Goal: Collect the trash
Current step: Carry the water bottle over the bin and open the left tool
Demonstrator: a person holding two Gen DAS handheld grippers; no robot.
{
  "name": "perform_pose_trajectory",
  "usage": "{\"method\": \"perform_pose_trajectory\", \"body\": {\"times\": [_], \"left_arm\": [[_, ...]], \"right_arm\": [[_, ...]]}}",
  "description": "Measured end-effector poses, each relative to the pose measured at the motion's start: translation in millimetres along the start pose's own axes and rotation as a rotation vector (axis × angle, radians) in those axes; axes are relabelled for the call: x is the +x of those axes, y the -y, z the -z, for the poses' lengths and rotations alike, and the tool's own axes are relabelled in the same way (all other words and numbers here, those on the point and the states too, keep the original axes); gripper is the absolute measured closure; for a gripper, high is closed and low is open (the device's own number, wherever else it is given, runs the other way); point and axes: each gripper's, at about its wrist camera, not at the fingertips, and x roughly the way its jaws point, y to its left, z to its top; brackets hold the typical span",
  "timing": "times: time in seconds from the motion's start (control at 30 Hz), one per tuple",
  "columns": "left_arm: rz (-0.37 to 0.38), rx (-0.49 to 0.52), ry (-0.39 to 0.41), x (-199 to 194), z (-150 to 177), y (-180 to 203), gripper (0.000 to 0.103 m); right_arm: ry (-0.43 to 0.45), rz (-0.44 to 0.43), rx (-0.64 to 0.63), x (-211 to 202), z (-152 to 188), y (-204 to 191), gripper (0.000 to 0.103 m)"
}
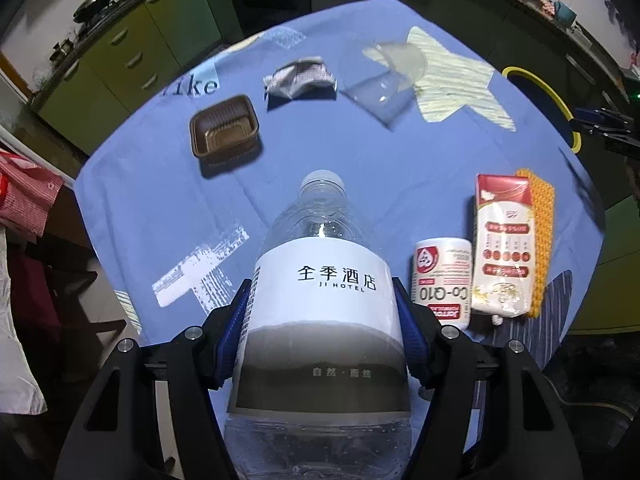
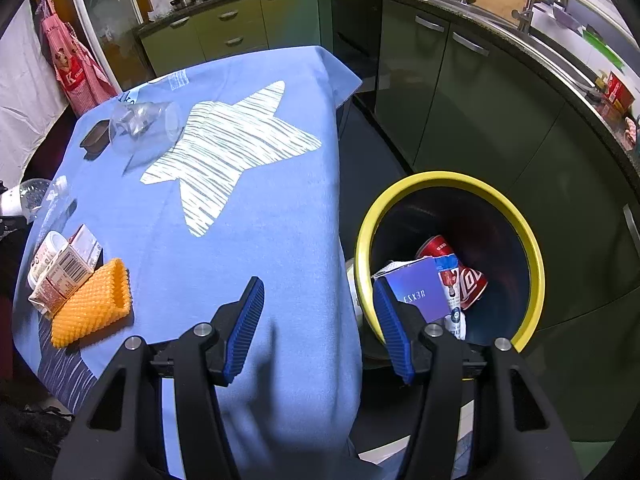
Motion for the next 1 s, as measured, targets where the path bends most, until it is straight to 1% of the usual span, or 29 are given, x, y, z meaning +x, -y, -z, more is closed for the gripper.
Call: {"method": "perform_pose_trajectory", "body": {"times": [0.1,0.27,0.43,0.53,0.67,0.73,0.83,1.0], "left_arm": [[0.006,0.018,0.023,-10,-4,8,0.038],[0.027,0.093,0.074,-34,-22,36,0.038],[0.058,0.198,0.124,-56,-55,73,0.037],[0.082,0.276,0.153,-64,-83,103,0.037],[0.144,0.396,0.169,-61,-132,166,0.037],[0.177,0.440,0.159,-54,-152,196,0.037],[0.226,0.520,0.134,-38,-186,254,0.037],[0.284,0.604,0.097,-5,-232,334,0.037]], "right_arm": [[0.005,0.004,-0.002,-3,0,0,0.049],[0.031,0.018,0.017,-17,4,9,0.049],[0.048,0.042,0.075,-30,20,34,0.049],[0.052,0.057,0.111,-37,32,50,0.049],[0.067,0.073,0.171,-47,52,79,0.049],[0.075,0.079,0.197,-52,61,92,0.049],[0.083,0.088,0.235,-58,75,113,0.048],[0.096,0.093,0.286,-65,94,139,0.047]]}}
